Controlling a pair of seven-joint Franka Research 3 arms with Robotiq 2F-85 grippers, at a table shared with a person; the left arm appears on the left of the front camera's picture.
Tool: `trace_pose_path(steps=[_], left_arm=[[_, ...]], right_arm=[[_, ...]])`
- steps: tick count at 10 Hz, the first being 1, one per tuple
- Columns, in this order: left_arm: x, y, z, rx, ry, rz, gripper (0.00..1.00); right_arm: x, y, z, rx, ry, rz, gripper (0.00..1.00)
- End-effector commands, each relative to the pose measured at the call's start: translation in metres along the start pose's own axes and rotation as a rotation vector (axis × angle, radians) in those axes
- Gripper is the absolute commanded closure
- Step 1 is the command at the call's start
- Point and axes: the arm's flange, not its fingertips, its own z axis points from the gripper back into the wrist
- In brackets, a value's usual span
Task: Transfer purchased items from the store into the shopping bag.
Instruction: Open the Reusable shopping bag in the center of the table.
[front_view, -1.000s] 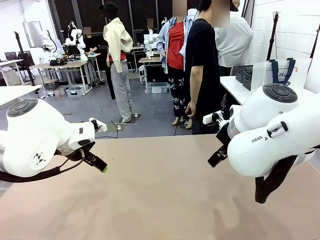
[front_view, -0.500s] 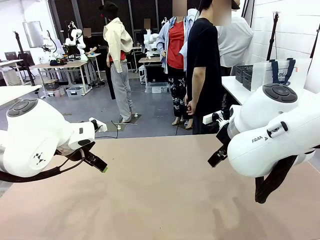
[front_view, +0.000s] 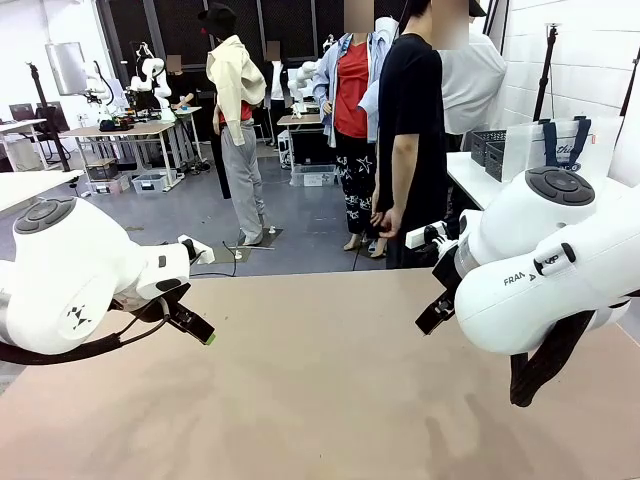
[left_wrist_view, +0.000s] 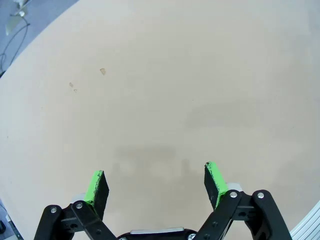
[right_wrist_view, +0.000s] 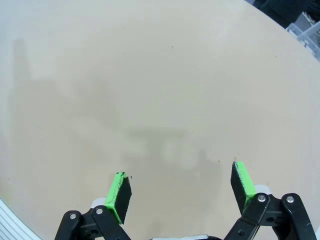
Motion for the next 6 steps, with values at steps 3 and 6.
trace_pose_path(steps=[3, 6], left_arm=[[-0.0005, 0.0011, 0.0002, 0.001, 0.000, 0.002, 0.00], [-0.0005, 0.0011, 0.0002, 0.001, 0.000, 0.002, 0.00]], right_arm=[[0.0000, -0.0001, 0.0000, 0.000, 0.000, -0.001, 0.00], [0.0000, -0.0001, 0.0000, 0.000, 0.000, -0.001, 0.00]])
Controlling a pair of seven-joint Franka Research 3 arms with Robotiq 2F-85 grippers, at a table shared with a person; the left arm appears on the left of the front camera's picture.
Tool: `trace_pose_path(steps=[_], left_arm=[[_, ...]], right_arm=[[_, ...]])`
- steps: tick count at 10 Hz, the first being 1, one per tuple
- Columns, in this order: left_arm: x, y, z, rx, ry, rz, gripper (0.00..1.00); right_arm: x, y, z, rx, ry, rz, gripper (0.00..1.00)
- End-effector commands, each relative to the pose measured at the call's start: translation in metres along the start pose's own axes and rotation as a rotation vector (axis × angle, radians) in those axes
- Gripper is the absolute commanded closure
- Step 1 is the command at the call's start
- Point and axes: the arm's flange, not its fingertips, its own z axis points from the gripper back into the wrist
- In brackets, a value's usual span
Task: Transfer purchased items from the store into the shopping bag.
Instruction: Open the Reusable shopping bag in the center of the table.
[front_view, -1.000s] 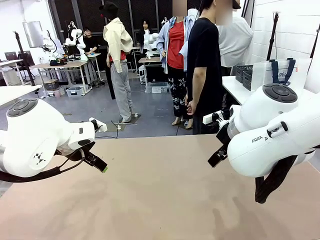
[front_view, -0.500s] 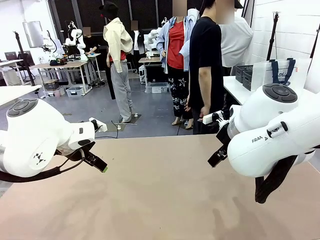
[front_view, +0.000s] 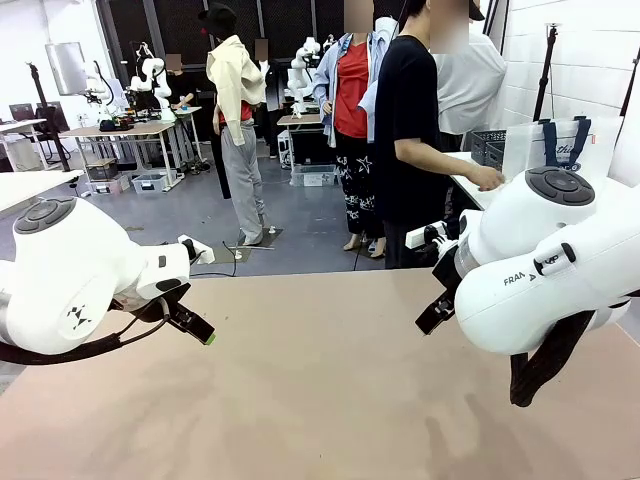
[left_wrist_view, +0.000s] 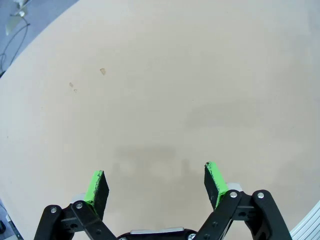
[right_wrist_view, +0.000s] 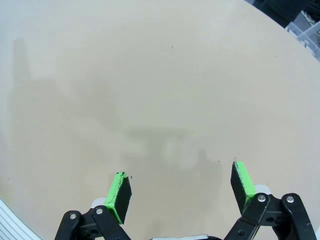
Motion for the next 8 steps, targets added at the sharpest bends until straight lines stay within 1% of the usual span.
trace_pose_path(steps=[1, 8], left_arm=[[-0.0005, 0.0011, 0.0002, 0.001, 0.000, 0.002, 0.00], [-0.0005, 0.0011, 0.0002, 0.001, 0.000, 0.002, 0.00]], right_arm=[[0.0000, -0.0001, 0.0000, 0.000, 0.000, -0.001, 0.00], [0.0000, -0.0001, 0.0000, 0.000, 0.000, -0.001, 0.00]])
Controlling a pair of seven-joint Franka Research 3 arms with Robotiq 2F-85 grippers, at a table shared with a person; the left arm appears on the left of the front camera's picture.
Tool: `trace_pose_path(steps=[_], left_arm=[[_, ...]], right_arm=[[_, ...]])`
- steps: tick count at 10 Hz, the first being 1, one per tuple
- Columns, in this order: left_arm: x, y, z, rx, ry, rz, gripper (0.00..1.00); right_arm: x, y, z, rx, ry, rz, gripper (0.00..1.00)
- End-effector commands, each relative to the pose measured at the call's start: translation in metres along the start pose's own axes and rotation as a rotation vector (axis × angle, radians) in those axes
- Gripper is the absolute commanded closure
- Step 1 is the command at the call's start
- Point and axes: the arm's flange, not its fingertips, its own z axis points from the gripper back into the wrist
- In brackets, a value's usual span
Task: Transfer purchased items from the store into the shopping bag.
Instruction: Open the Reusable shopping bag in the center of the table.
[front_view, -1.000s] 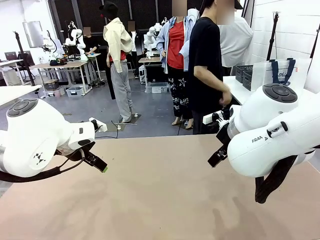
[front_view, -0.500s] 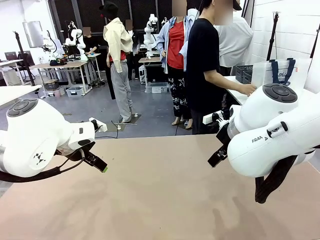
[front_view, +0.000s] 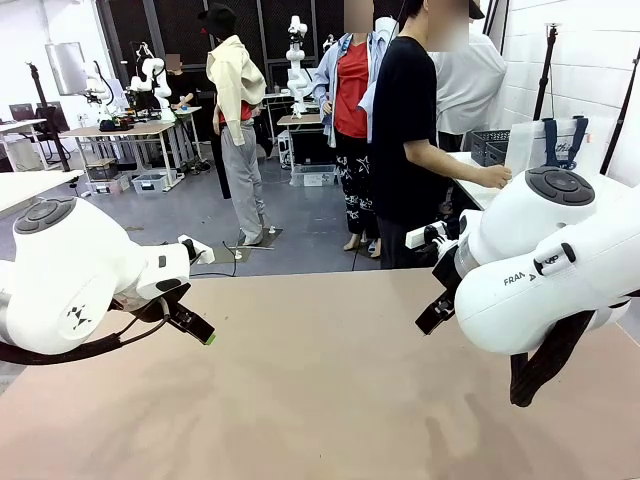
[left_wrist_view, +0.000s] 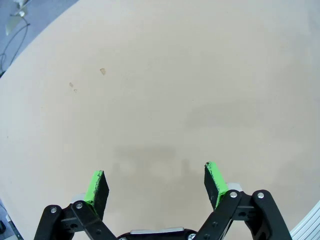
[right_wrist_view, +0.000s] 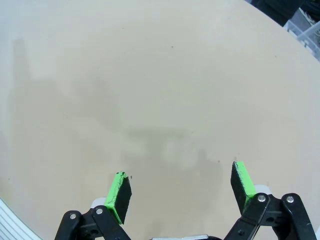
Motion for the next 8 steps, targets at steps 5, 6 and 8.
trace_pose_path(steps=[5, 6, 8], left_arm=[[-0.0005, 0.0011, 0.0002, 0.001, 0.000, 0.002, 0.00], [-0.0005, 0.0011, 0.0002, 0.001, 0.000, 0.002, 0.00], [-0.0005, 0.0011, 0.0002, 0.001, 0.000, 0.002, 0.00]], right_arm=[[0.0000, -0.0001, 0.0000, 0.000, 0.000, -0.001, 0.00], [0.0000, -0.0001, 0.0000, 0.000, 0.000, -0.001, 0.00], [0.0000, -0.0001, 0.0000, 0.000, 0.000, -0.001, 0.00]])
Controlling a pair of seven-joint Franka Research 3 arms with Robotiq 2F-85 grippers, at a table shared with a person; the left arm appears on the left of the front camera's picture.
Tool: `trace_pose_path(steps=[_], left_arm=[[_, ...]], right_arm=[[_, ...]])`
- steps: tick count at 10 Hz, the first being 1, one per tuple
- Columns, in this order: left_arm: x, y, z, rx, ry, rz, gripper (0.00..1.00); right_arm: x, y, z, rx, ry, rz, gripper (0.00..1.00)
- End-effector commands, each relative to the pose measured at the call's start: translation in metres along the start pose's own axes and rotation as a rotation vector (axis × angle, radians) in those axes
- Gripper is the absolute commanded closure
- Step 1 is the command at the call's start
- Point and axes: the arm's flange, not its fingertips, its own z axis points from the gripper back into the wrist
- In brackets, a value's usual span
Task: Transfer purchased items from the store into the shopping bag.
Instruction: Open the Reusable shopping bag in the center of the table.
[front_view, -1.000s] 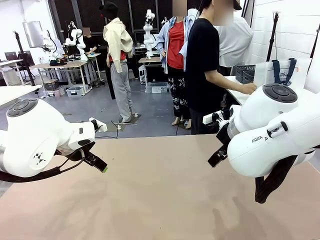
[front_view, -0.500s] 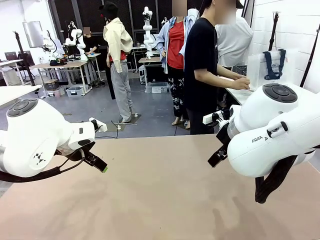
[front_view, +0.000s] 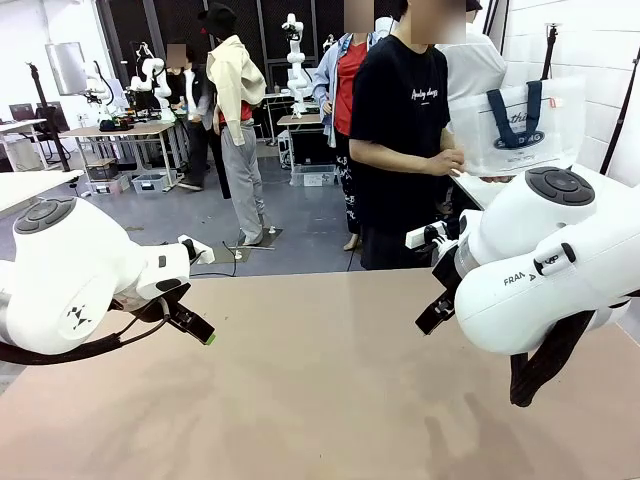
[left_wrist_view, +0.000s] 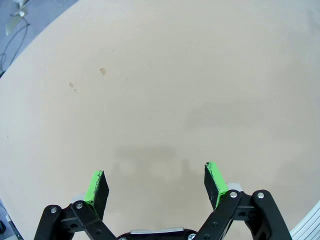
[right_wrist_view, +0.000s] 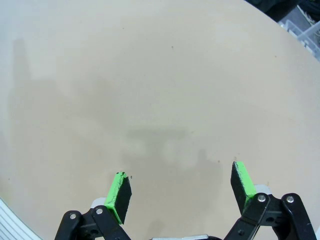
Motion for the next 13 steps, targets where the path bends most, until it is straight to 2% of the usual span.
trace_pose_path(steps=[1, 13], left_arm=[[-0.0005, 0.0011, 0.0002, 0.001, 0.000, 0.002, 0.00], [-0.0005, 0.0011, 0.0002, 0.001, 0.000, 0.002, 0.00]], right_arm=[[0.0000, -0.0001, 0.0000, 0.000, 0.000, -0.001, 0.00], [0.0000, -0.0001, 0.0000, 0.000, 0.000, -0.001, 0.00]])
